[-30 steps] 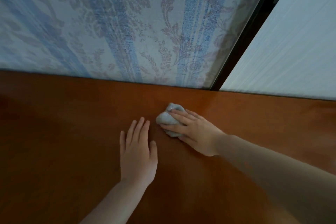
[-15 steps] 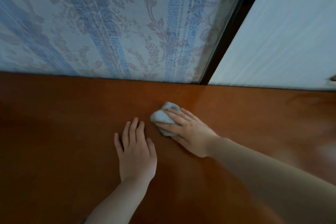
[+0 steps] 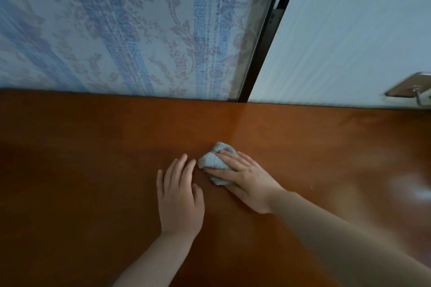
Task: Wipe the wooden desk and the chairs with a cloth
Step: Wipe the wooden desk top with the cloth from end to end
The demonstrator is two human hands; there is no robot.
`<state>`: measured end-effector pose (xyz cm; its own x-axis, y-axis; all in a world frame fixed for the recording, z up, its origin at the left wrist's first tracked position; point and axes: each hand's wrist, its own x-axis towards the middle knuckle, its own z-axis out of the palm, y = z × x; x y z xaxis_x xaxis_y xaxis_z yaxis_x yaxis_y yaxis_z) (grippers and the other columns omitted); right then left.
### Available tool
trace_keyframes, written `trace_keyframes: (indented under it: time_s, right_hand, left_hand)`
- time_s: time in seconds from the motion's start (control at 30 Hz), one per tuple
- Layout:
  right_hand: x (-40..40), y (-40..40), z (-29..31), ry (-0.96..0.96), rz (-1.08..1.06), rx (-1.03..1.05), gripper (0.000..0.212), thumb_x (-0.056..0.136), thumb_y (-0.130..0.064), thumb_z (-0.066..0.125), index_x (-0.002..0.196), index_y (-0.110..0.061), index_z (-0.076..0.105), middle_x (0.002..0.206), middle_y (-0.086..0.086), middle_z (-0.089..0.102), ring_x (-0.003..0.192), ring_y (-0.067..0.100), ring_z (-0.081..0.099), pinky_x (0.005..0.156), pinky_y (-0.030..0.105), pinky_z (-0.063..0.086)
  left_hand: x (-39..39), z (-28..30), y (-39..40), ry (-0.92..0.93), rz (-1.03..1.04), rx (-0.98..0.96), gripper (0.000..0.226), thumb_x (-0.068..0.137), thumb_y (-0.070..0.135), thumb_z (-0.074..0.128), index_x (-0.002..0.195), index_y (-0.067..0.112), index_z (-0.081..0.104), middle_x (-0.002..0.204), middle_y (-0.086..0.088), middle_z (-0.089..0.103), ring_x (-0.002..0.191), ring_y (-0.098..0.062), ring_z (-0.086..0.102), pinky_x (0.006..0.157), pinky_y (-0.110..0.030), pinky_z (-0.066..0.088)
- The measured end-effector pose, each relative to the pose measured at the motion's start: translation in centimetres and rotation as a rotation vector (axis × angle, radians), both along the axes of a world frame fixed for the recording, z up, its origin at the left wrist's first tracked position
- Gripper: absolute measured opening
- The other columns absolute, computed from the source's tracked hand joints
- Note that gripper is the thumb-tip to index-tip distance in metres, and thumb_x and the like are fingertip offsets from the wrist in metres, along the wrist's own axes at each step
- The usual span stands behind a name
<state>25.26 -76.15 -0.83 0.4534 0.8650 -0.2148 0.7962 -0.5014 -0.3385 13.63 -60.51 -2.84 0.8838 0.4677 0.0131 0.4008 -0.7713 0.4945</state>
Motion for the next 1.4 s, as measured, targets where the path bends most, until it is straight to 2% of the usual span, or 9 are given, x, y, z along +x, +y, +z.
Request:
trace_keyframes:
  time_s: [0.13, 0.27, 0.47, 0.57, 0.77, 0.97, 1.03, 1.27, 1.4]
  right_hand:
    - [3.2, 0.6, -0.7, -0.033, -0.395, 0.010, 0.051, 0.104, -0.032, 0.034, 0.151, -0.046, 0.019, 0.163, -0.004, 0.007, 0.149, 0.010, -0.006, 0.118, 0.032, -0.011]
    - [3.1, 5.7, -2.0, -0.126, -0.701, 0.061, 0.050, 0.104, -0.032, 0.032, 0.152, -0.039, 0.021, 0.163, 0.000, 0.008, 0.149, 0.017, -0.005, 0.119, 0.038, -0.009]
    - [0.0, -2.0, -0.7, -0.035, -0.029, -0.062, 0.052, 0.100, -0.043, 0.019, 0.150, -0.051, 0.007, 0.159, -0.014, -0.010, 0.145, 0.004, -0.020, 0.117, 0.032, -0.017]
    - [2.3, -3.7, -1.1, -0.063, -0.270, -0.024, 0.051, 0.097, -0.048, 0.013, 0.148, -0.053, 0.011, 0.162, -0.008, 0.004, 0.146, 0.002, -0.014, 0.116, 0.029, -0.016]
    - [5.0, 3.8, -2.5, -0.166, -0.768, 0.056, 0.049, 0.102, -0.031, 0.035, 0.150, -0.037, 0.028, 0.161, 0.002, 0.018, 0.149, 0.019, 0.003, 0.120, 0.043, -0.003]
    - [2.0, -1.9, -0.1, -0.027, 0.058, -0.108, 0.054, 0.100, -0.041, 0.020, 0.150, -0.050, 0.000, 0.159, -0.013, -0.012, 0.146, 0.007, -0.020, 0.118, 0.036, -0.015]
    - [3.4, -4.5, 0.4, -0.012, 0.139, -0.175, 0.054, 0.100, -0.042, 0.020, 0.147, -0.055, -0.003, 0.157, -0.016, -0.015, 0.144, 0.003, -0.023, 0.118, 0.034, -0.016]
    - [6.3, 3.6, -1.3, -0.082, -0.648, -0.047, 0.051, 0.103, -0.033, 0.033, 0.152, -0.040, 0.020, 0.164, 0.001, 0.006, 0.149, 0.017, -0.004, 0.120, 0.043, -0.005]
    - [-1.4, 5.7, -1.4, -0.091, -0.397, 0.043, 0.054, 0.103, -0.026, 0.035, 0.153, -0.035, 0.018, 0.164, 0.001, 0.003, 0.149, 0.016, -0.009, 0.120, 0.042, -0.009]
  left_hand:
    - [0.7, -0.2, -2.4, 0.102, 0.070, 0.044, 0.053, 0.099, 0.031, 0.026, 0.151, 0.027, 0.025, 0.160, 0.008, 0.016, 0.148, -0.010, 0.005, 0.121, -0.038, -0.002]
    - [1.0, -0.9, -2.4, 0.169, 0.077, 0.142, 0.056, 0.096, 0.034, 0.017, 0.151, 0.026, 0.025, 0.159, 0.004, 0.021, 0.148, -0.016, 0.013, 0.120, -0.045, 0.011]
    - [1.0, -1.1, -2.5, 0.178, 0.071, 0.155, 0.056, 0.094, 0.034, 0.021, 0.145, 0.022, 0.039, 0.154, 0.002, 0.035, 0.144, -0.020, 0.025, 0.117, -0.050, 0.021]
    - [1.1, -1.2, -2.5, 0.195, 0.076, 0.170, 0.055, 0.095, 0.034, 0.021, 0.147, 0.022, 0.036, 0.154, 0.001, 0.033, 0.144, -0.021, 0.024, 0.117, -0.050, 0.019]
    - [1.2, -1.1, -2.6, 0.235, 0.069, 0.196, 0.057, 0.094, 0.035, 0.018, 0.149, 0.022, 0.032, 0.156, 0.001, 0.030, 0.145, -0.021, 0.021, 0.118, -0.050, 0.018]
    - [1.2, -1.1, -2.5, 0.237, 0.074, 0.209, 0.057, 0.094, 0.035, 0.018, 0.148, 0.022, 0.032, 0.156, 0.001, 0.030, 0.145, -0.020, 0.020, 0.118, -0.049, 0.017]
    - [1.2, -1.1, -2.6, 0.239, 0.067, 0.212, 0.058, 0.094, 0.035, 0.017, 0.148, 0.022, 0.032, 0.156, 0.000, 0.029, 0.146, -0.021, 0.020, 0.118, -0.049, 0.016]
    - [1.0, -1.2, -2.6, 0.208, 0.068, 0.213, 0.056, 0.095, 0.033, 0.020, 0.147, 0.020, 0.034, 0.156, -0.001, 0.031, 0.145, -0.022, 0.021, 0.118, -0.050, 0.016]
    - [1.0, -1.3, -2.6, 0.193, 0.072, 0.198, 0.054, 0.096, 0.035, 0.022, 0.146, 0.020, 0.035, 0.155, -0.001, 0.032, 0.144, -0.022, 0.023, 0.117, -0.050, 0.017]
